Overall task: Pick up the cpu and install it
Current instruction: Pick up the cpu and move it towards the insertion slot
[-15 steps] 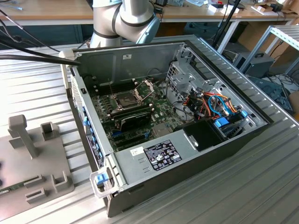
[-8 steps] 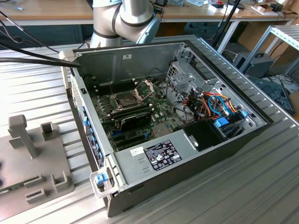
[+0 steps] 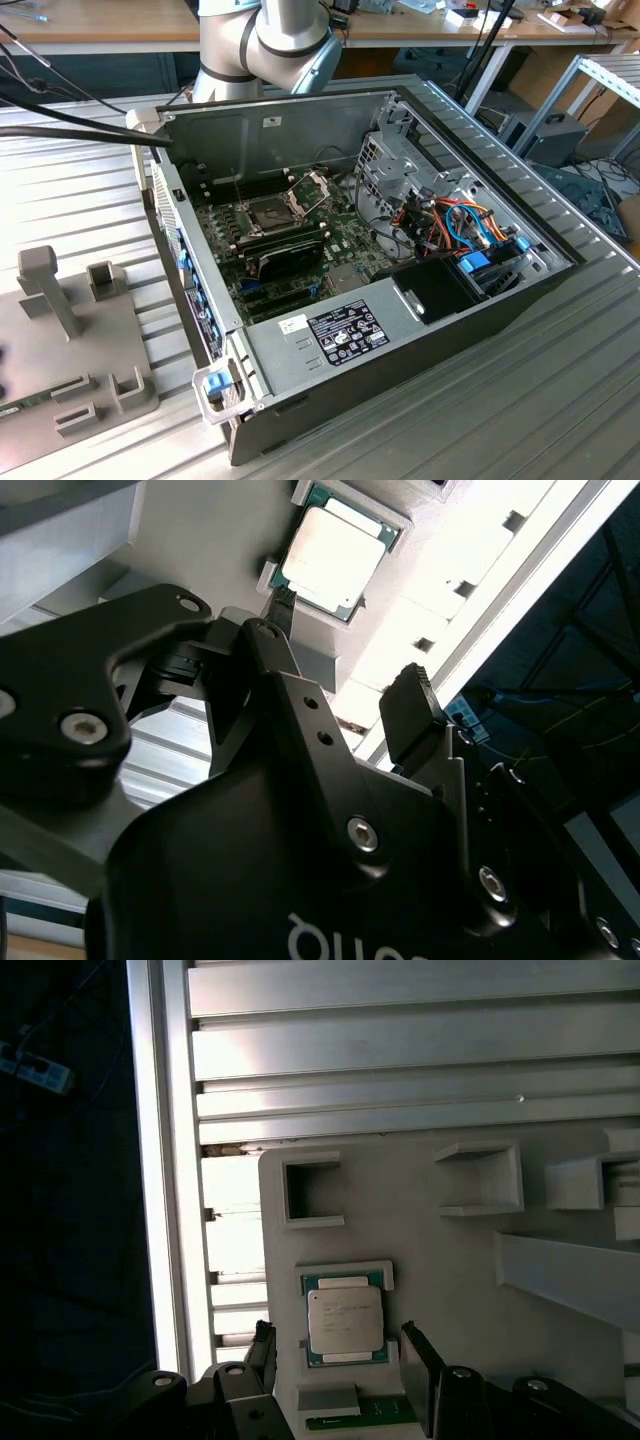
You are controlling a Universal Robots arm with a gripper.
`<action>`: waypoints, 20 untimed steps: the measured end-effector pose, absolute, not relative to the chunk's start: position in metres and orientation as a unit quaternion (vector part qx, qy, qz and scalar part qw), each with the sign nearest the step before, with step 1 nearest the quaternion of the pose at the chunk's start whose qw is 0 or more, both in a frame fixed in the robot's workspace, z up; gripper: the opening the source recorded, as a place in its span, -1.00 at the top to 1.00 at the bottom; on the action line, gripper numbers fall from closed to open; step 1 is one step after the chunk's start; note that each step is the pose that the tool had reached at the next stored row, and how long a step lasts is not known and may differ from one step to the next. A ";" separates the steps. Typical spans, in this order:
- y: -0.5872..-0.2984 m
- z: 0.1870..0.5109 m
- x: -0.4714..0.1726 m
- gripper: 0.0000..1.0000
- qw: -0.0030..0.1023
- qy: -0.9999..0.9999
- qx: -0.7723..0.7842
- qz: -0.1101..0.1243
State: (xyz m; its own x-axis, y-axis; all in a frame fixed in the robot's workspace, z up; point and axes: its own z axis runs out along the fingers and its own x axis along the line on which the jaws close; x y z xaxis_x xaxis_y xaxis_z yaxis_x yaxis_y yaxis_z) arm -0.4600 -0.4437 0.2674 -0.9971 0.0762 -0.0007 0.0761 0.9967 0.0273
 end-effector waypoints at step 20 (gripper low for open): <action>-0.444 0.245 -0.460 -0.23 0.001 0.999 0.038 0.014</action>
